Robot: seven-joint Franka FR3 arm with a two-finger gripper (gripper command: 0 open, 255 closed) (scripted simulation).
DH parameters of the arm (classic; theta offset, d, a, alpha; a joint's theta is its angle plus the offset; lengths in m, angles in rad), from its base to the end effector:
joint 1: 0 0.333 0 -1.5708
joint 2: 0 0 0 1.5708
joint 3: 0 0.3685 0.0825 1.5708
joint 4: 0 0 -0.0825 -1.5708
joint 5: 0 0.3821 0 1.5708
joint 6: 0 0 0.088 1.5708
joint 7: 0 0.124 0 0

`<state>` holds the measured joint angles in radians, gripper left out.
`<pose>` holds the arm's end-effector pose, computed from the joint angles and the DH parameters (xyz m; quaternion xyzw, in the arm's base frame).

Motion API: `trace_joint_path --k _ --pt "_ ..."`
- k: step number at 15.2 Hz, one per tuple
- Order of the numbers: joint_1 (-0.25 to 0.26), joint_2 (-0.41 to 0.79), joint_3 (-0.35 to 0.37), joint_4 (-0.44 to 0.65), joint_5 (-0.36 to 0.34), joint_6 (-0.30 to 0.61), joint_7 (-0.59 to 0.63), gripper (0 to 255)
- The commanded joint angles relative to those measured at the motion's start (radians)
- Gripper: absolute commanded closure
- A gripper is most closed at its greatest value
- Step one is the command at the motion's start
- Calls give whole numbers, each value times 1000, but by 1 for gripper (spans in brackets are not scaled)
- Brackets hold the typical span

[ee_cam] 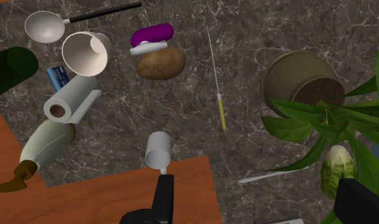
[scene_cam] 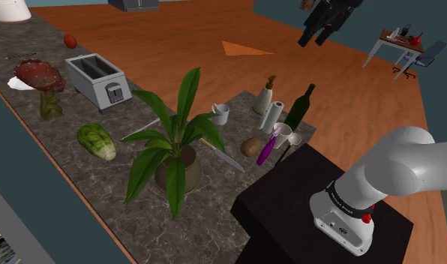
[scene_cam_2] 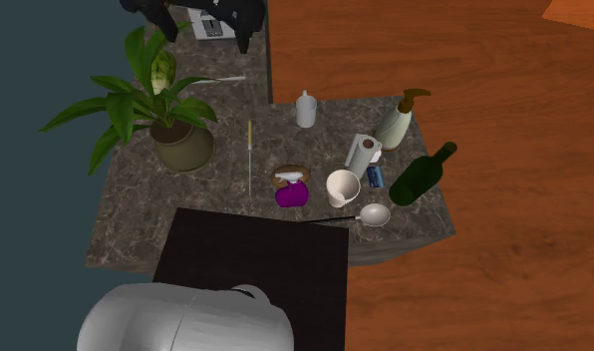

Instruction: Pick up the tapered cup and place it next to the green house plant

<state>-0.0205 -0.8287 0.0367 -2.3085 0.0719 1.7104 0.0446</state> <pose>0.2712 0.0179 0.6590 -0.9929 0.0193 -0.1142 0.0253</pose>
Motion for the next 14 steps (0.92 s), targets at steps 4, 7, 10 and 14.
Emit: trace_joint_path --k 4,7,10,14 --pt "-11 6 -8 -88 -17 78 -14 0" --pt "-23 23 -16 -168 -34 159 -28 0" --pt "-37 51 -26 -241 -53 244 -40 0" --pt "-59 108 -40 -325 -80 365 -55 0"
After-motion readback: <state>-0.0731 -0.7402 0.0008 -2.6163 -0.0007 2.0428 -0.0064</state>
